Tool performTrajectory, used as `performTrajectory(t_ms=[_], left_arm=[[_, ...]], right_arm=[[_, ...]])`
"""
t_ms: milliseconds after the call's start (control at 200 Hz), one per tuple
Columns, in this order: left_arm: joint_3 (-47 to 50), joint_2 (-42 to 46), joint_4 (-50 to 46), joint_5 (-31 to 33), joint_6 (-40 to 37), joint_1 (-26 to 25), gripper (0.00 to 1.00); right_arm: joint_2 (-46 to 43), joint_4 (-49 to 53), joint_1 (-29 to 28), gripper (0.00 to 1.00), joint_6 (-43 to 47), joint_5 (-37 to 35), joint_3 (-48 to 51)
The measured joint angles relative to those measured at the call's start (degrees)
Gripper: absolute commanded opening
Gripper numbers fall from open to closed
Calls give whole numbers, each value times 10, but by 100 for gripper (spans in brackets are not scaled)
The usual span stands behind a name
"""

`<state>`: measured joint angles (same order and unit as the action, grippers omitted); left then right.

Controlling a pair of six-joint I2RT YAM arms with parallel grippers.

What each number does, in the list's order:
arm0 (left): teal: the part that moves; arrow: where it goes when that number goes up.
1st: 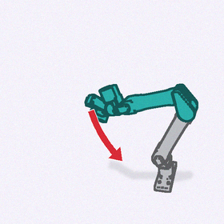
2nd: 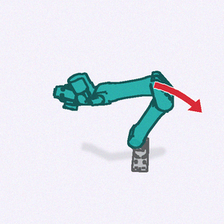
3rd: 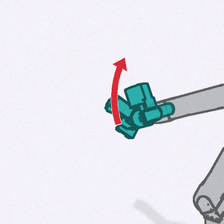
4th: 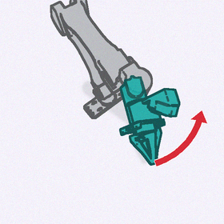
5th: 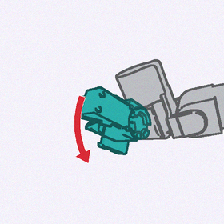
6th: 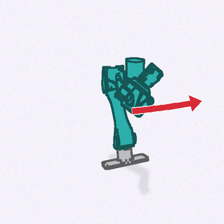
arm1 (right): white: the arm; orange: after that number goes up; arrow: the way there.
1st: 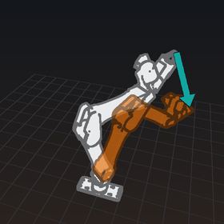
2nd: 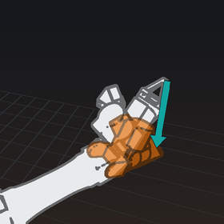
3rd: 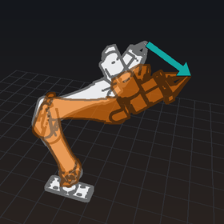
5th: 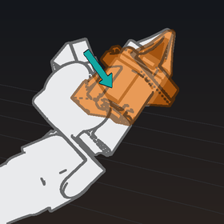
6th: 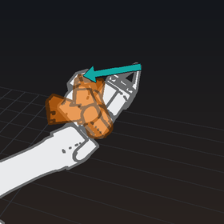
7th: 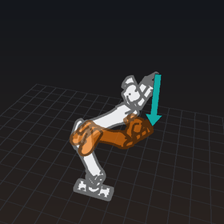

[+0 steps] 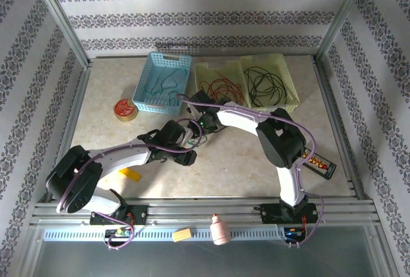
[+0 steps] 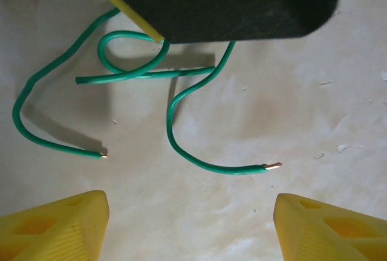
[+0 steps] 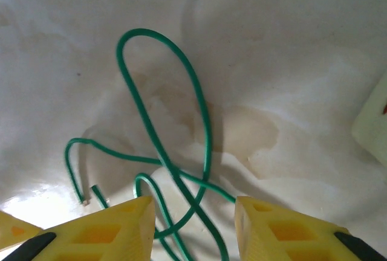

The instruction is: Untangle the cables

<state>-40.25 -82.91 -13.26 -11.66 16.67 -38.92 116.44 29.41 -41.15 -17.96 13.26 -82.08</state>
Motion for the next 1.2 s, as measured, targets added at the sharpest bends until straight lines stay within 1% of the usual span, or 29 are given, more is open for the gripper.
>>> performTrajectory(t_ms=[85,130,195,240,295,445,485,535,710,805,830,890,935,960,1020,1075,1185,1205], left_arm=[[-1,-13,0,1,-1,-1,66],[-2,-20,0,2,-2,-1,62],[-4,-27,-3,7,-3,-1,55],[-9,-33,-2,10,-7,-1,45],[-14,-38,0,15,-10,-1,36],[-21,-44,12,31,-7,1,10],[-22,-45,18,34,-1,4,4],[-23,-45,24,38,1,9,0],[-16,-33,47,36,23,53,0],[0,-9,68,14,41,87,0],[6,-1,74,4,47,96,5],[20,18,95,-23,57,119,26],[31,32,112,-52,70,135,35],[35,38,119,-69,75,143,41],[40,49,131,-107,91,158,48],[40,55,140,-142,105,169,57],[49,67,160,-194,126,181,75],[53,71,164,-202,129,183,76]], right_arm=[[7,4,-3,9,6,-13,0],[7,6,-4,0,2,-17,0],[7,5,-3,0,4,-28,1],[5,2,-2,0,6,-31,3],[-7,0,-2,0,6,-38,13],[-70,4,-1,0,2,-30,44],[-91,4,-1,0,-1,-24,50],[-119,3,-1,0,-3,-15,59],[-194,3,-1,0,-18,13,88],[-212,4,2,0,-22,25,100],[-216,4,3,0,-23,27,104],[-222,5,8,0,-27,33,111],[-224,5,13,0,-29,40,113],[-225,5,17,0,-31,43,113],[-226,4,26,0,-33,50,113],[-227,4,37,0,-38,57,113],[-229,0,54,0,-52,75,113],[-229,-2,57,0,-55,77,113]])
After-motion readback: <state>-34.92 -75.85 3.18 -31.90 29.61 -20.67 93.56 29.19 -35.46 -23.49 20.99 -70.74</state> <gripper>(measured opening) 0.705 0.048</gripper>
